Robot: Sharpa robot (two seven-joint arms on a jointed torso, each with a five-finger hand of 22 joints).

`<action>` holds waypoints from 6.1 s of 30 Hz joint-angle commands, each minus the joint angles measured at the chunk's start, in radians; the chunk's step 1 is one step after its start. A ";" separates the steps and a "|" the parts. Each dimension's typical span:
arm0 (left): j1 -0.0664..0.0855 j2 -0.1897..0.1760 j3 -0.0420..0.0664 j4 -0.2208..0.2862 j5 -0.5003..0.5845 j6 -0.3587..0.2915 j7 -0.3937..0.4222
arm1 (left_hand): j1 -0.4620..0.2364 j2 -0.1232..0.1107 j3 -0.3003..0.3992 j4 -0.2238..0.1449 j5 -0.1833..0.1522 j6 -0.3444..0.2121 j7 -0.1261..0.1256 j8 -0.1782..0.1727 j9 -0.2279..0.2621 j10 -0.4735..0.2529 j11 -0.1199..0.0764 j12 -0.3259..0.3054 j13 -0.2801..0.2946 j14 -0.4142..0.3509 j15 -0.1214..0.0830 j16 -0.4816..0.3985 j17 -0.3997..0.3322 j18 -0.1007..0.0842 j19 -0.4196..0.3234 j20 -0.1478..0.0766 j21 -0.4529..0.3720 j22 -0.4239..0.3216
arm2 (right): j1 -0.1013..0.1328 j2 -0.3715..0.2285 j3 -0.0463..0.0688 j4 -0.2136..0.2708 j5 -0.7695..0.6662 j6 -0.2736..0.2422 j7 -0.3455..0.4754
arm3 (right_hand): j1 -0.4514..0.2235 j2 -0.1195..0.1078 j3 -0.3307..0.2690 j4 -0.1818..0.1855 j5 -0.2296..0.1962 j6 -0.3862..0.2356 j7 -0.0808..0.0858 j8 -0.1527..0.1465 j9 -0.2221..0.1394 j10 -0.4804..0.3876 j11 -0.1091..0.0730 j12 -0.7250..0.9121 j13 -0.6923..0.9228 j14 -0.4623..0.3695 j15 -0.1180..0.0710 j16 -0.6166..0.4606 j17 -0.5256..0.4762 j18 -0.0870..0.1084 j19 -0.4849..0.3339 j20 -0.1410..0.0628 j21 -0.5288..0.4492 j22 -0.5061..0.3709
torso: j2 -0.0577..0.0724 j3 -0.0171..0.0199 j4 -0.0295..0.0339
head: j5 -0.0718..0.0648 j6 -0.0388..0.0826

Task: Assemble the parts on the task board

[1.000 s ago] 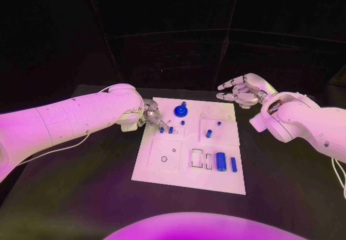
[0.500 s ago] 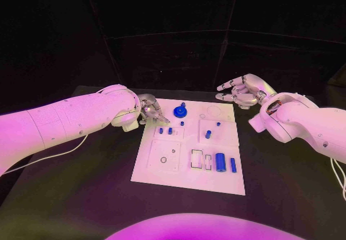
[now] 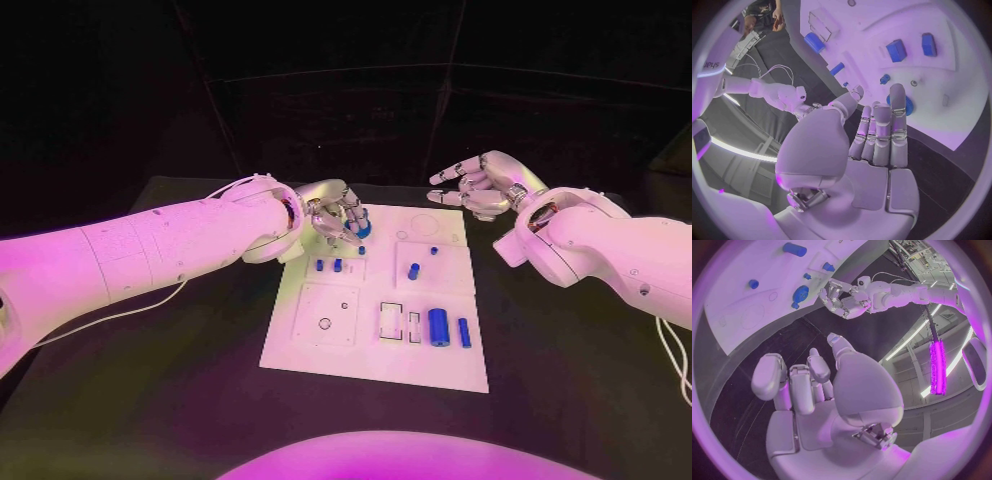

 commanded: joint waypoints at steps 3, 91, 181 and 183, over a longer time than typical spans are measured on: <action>-0.002 0.025 -0.012 -0.023 -0.199 -0.029 0.109 | -0.007 -0.006 -0.034 -0.002 -0.004 0.035 -0.001 -0.040 -0.045 -0.001 -0.001 -0.019 -0.048 0.095 -0.002 0.114 0.107 0.020 0.059 0.002 0.011 -0.001 | 0.002 0.002 0.001 0.000 0.003 0.003 0.009 | -0.008 0.001 -0.001 0.007 -0.004 -0.002 -0.001 0.006 -0.001 -0.007 0.003 -0.004 0.000 0.050 -0.009 -0.005 -0.002 0.013 -0.010 0.000 -0.004 -0.002 | 0.001 -0.0008 -0.0001 | -0.004 0.002; -0.022 0.035 0.069 -0.057 -0.362 -0.032 0.059 | 0.014 0.069 0.209 -0.099 -0.004 0.266 -0.019 -0.188 -0.156 0.256 -0.033 -0.186 -0.225 0.279 -0.039 0.319 0.301 -0.052 0.302 -0.037 0.404 0.430 | 0.001 0.014 0.001 -0.008 0.003 0.005 0.015 | -0.006 0.004 0.001 0.009 -0.004 -0.002 -0.001 0.006 -0.001 -0.006 0.003 -0.003 0.001 0.050 -0.009 -0.006 -0.002 0.013 -0.010 0.000 -0.005 -0.003 | -0.001 0.0003 0.0028 | -0.003 0.002; -0.056 0.026 0.055 -0.112 -0.347 0.120 0.016 | -0.016 0.042 0.202 -0.098 -0.005 0.251 -0.011 -0.233 -0.158 0.247 -0.022 -0.245 -0.228 0.276 -0.031 0.314 0.282 -0.052 0.296 -0.030 0.397 0.431 | 0.001 0.017 0.001 -0.014 0.003 0.008 0.015 | -0.004 0.008 0.003 0.010 -0.003 -0.002 -0.001 0.007 -0.001 -0.006 0.002 -0.002 0.001 0.050 -0.009 -0.006 -0.002 0.014 -0.010 0.000 -0.006 -0.005 | -0.001 0.0002 0.0014 | -0.004 -0.012; -0.056 0.026 0.055 -0.113 -0.345 0.118 0.016 | -0.021 0.038 0.200 -0.097 -0.005 0.247 -0.009 -0.238 -0.158 0.235 -0.018 -0.256 -0.229 0.276 -0.028 0.314 0.281 -0.052 0.296 -0.028 0.396 0.431 | 0.001 0.017 0.001 -0.015 0.003 0.008 0.015 | -0.004 0.008 0.003 0.010 -0.003 -0.002 -0.001 0.007 -0.001 -0.006 0.002 -0.002 0.001 0.050 -0.009 -0.006 -0.002 0.014 -0.010 0.000 -0.006 -0.005 | -0.001 0.0003 0.0014 | -0.004 -0.012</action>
